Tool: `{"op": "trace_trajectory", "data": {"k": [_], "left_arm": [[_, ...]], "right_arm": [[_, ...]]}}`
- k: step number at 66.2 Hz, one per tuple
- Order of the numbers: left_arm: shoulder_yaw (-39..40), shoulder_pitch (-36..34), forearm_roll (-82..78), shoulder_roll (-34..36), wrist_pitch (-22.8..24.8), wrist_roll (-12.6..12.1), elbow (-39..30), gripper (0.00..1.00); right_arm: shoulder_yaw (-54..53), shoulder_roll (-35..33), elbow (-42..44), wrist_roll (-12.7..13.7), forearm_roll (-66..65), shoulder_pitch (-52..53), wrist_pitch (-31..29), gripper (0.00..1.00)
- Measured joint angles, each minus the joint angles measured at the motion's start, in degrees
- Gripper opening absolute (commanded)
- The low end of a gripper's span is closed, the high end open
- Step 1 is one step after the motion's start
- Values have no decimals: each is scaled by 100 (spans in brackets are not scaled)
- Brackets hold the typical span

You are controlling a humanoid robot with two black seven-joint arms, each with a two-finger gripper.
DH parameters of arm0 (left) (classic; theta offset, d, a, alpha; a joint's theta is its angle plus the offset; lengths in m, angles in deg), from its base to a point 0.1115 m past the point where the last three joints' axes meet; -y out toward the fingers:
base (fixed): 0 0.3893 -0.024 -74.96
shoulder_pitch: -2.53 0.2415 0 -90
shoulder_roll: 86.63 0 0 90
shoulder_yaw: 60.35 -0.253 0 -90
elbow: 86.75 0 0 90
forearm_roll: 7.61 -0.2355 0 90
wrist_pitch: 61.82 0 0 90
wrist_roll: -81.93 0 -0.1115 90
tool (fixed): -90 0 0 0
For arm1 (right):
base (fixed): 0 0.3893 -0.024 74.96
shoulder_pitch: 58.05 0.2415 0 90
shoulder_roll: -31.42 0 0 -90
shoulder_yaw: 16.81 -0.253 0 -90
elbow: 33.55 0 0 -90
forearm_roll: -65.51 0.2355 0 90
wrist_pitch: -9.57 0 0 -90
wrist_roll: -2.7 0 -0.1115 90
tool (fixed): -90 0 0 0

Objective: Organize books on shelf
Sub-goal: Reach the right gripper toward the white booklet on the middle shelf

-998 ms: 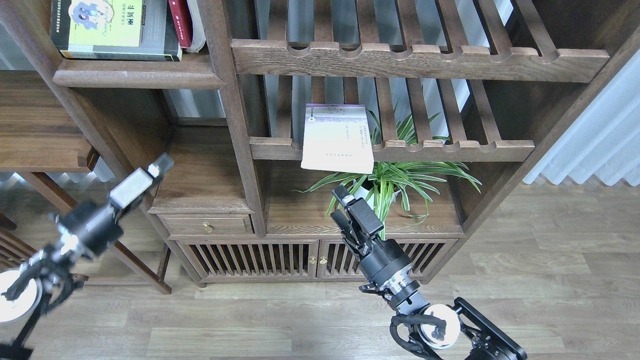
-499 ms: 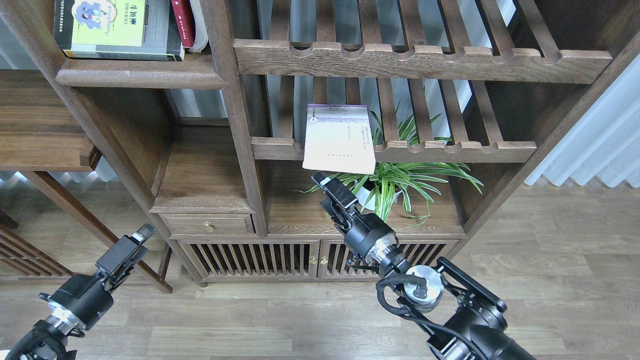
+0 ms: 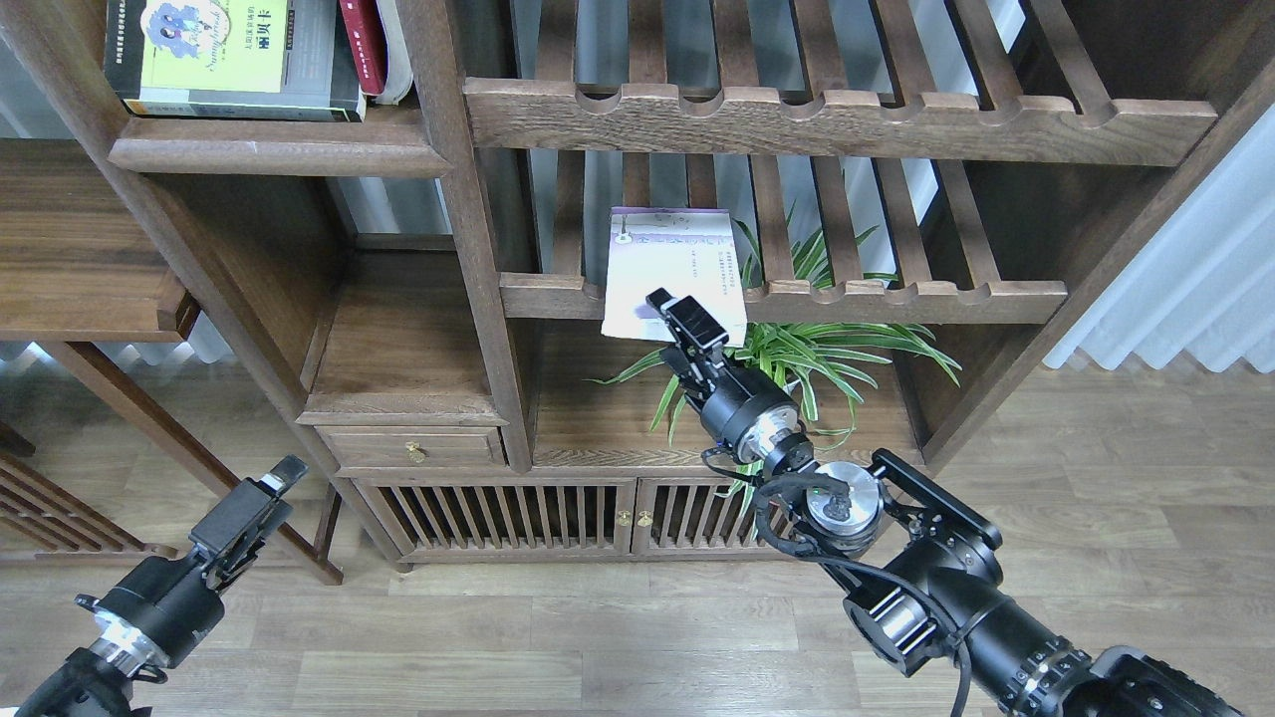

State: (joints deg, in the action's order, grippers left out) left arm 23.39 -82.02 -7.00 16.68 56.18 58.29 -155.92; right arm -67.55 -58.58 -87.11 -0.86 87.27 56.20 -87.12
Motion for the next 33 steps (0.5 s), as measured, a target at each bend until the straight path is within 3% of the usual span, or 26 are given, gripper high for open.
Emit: {"op": "trace_trajectory", "data": {"k": [12,26,30,31,33], "left_arm": [[90,-4,0,-70,0,17,43,100],[106,-34,0,-73,0,17,104,100],[114,-31,0,-70,0,17,109,100],[118,-29,0,-69,0,17,110,100],[128,-24,0,-68,0,17,112,100]], "right_arm": [[-31,1,28,-183,12,4,5,68],[-33,0,7,-177,8,10,276,66],[-28,0,7,-157,9,10,272,53],[-25,0,7,-155,9,10,266,43],[-20,0,7,-149,9,10,226,34]]}}
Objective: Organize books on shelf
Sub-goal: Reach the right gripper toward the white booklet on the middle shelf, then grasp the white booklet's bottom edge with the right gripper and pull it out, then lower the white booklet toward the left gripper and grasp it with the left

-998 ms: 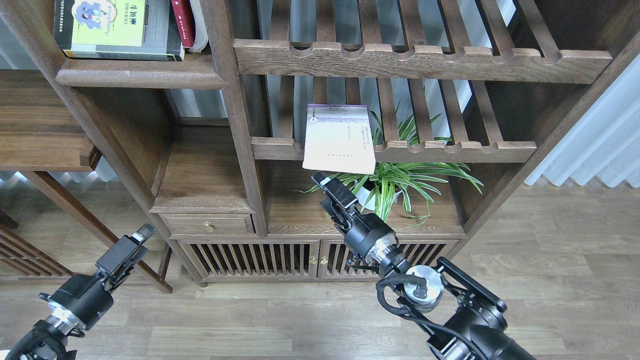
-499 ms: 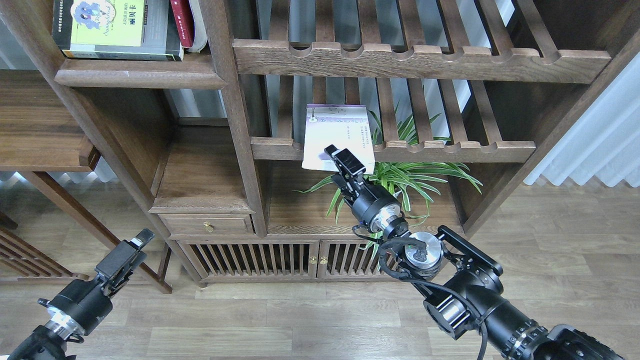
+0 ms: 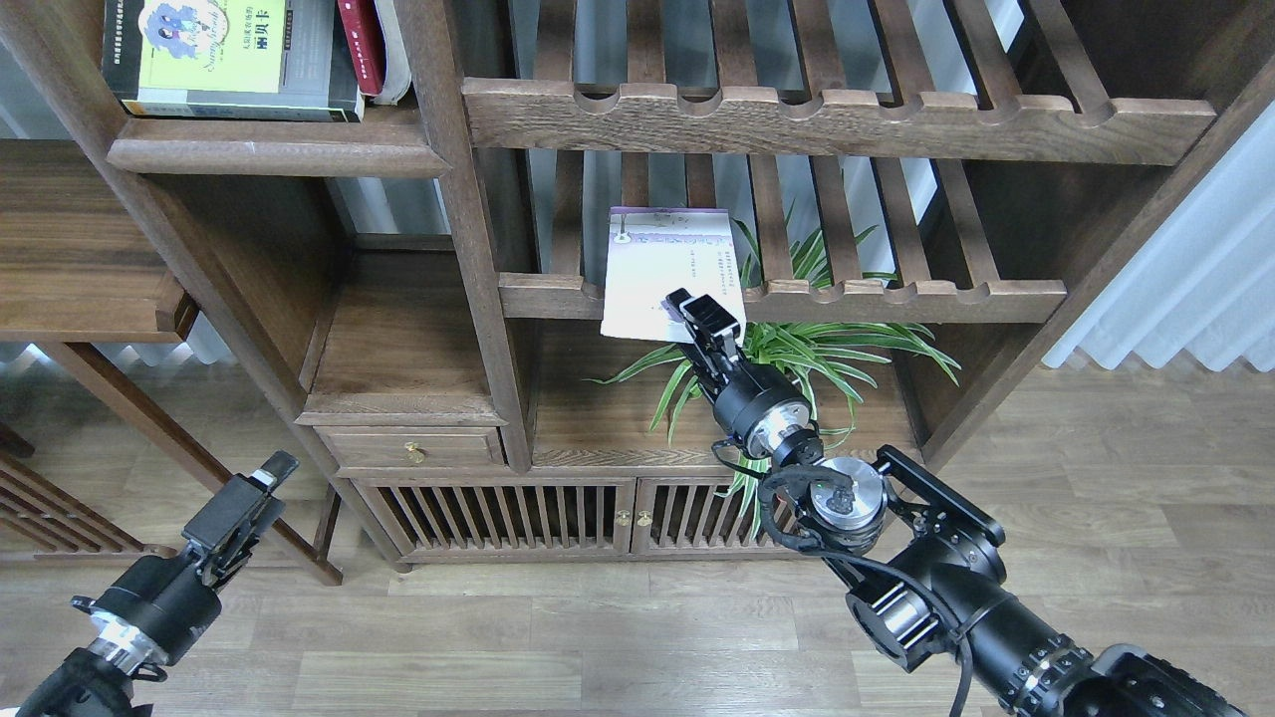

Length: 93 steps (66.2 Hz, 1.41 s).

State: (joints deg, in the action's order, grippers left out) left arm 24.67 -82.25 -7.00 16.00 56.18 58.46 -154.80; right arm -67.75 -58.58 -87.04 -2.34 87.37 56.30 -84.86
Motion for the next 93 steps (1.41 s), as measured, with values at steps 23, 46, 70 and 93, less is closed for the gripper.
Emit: {"op": "trace_trajectory", "data": {"k": [23,46,70,93], "left_arm": [[132,8,0,3,0,0,10,100],[169,32,34,-8,0,1,112,100],[-763,236,1616,-7,1,-7,186,100],[-1778,-178,3685,641,1,-26,-198,100]], "right_arm": [[301,0,285,199,-86,-10,-1444,3],[312,-1,-475,278,-114,-476,-1633,4],[192,-107,-2322,973,-475,-2623,-2247,4],[132,-298,-2431,1551,-611,-3229,-2356,6]]}}
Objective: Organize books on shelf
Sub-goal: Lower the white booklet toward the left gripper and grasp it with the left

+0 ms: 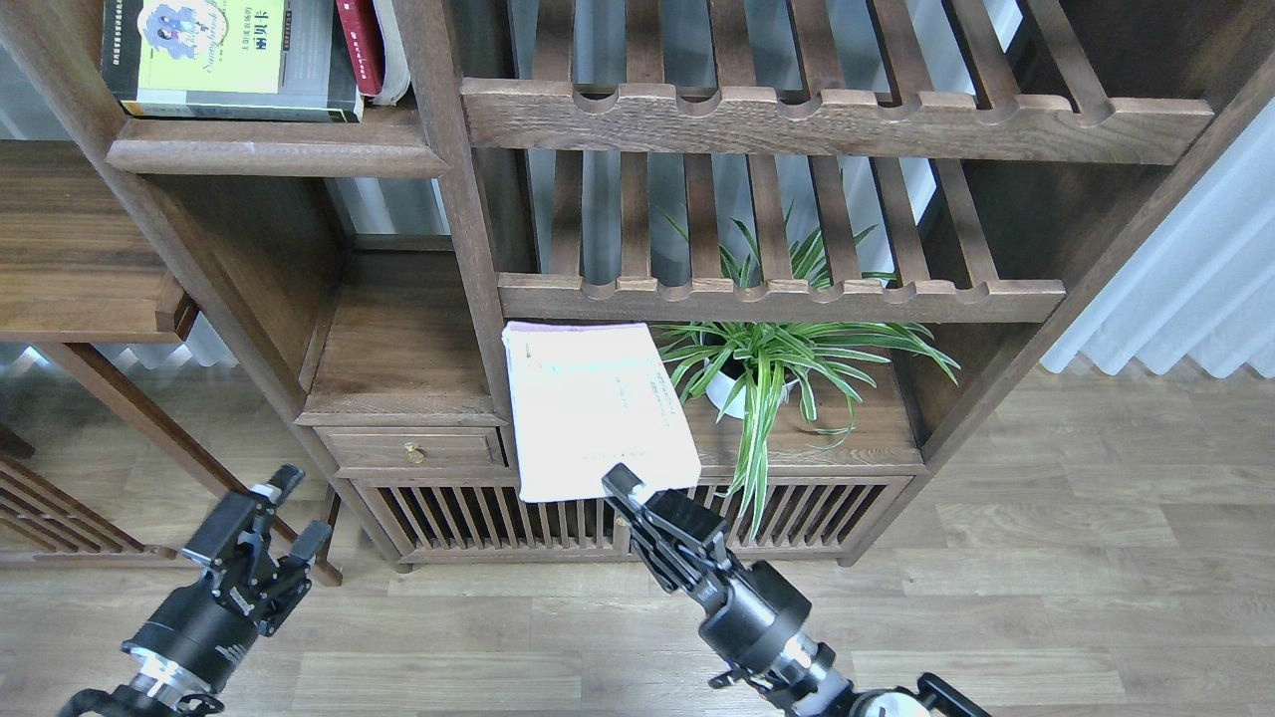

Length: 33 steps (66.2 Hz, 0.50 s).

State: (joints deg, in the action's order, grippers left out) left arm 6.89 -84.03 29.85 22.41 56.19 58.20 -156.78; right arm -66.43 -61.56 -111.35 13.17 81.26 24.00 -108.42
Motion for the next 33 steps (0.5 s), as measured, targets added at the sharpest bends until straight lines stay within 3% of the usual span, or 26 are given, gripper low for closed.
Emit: {"op": "trace_trajectory", "data": {"k": [16,33], "left_arm": [[-793,-328,131,36,0,-1,-95,99],[-1148,-380,139,-142,0,66,-152,97]], "right_arm": [[281,293,84,328,-103,-201,-3,6],[478,298,203,385,-307,-226,-3,6]]}}
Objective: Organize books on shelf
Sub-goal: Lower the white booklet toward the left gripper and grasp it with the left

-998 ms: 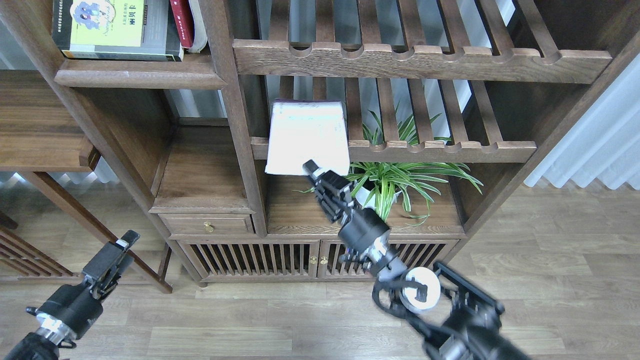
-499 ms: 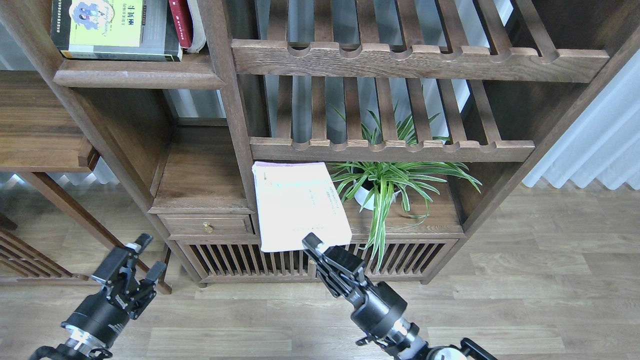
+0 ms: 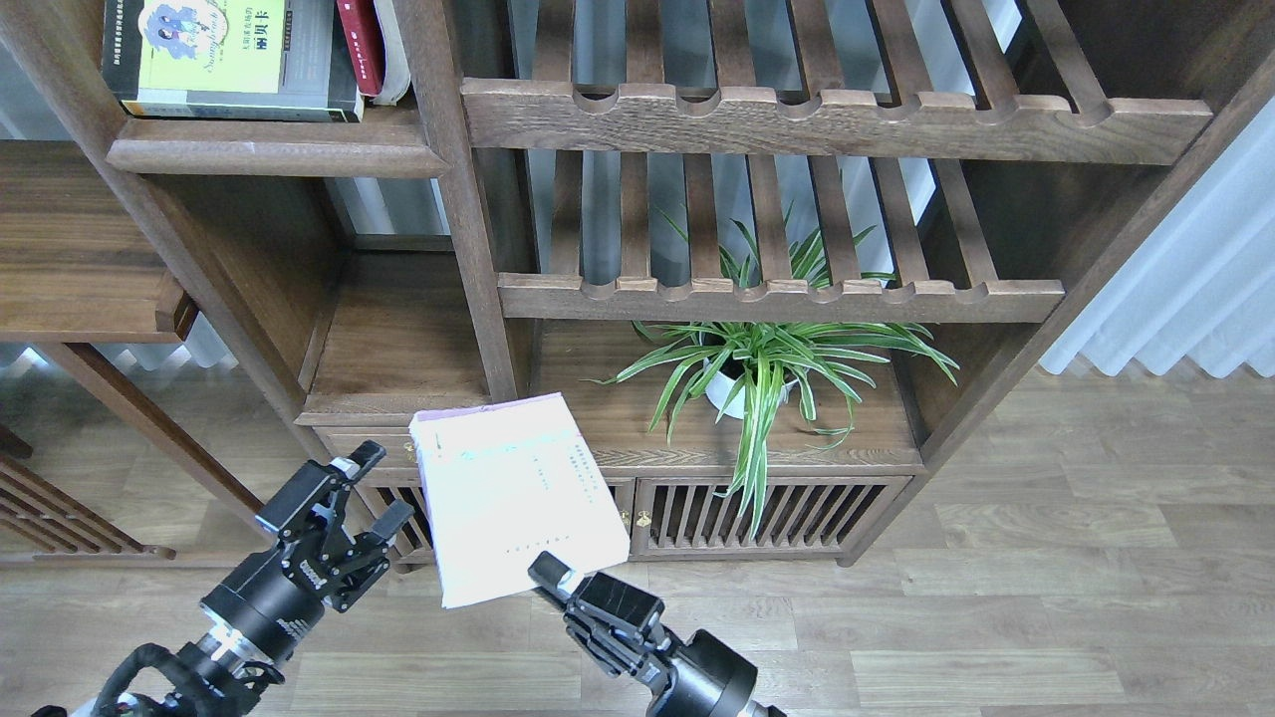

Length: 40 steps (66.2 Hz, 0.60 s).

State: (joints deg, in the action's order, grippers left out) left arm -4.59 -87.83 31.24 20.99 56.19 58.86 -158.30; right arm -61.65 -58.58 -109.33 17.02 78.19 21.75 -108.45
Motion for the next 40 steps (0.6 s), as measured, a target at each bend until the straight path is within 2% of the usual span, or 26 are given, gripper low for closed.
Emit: {"op": "trace_trajectory", "data": {"k": [4,5,12,31,35,38,40], "left_arm": [[-112,-1,0,-50,0,0,0,87],[-240,-8,0,-87,0,-4,9,76],[-351,-30,6,-132,0,-31,59,72],[-547,-92,3,-128,0,-38,150,74],[-618,-95,3,-118,0,-17,157,68],[-689,-95,1,-112,0,-11,158,58],[-739,-95,0,-108,0,-9,158,47]], "right_arm": [[18,0,1,3,-9,-5,0,6],[71,0,1,3,-24,-8,0,6],[195,0,2,5,-85,-18,0,6],[291,0,3,-8,-185,-25,3,6],[294,0,3,-9,-186,-26,3,6],[296,0,3,-9,-187,-26,3,6],[298,0,3,-9,-188,-26,3,6]]}}
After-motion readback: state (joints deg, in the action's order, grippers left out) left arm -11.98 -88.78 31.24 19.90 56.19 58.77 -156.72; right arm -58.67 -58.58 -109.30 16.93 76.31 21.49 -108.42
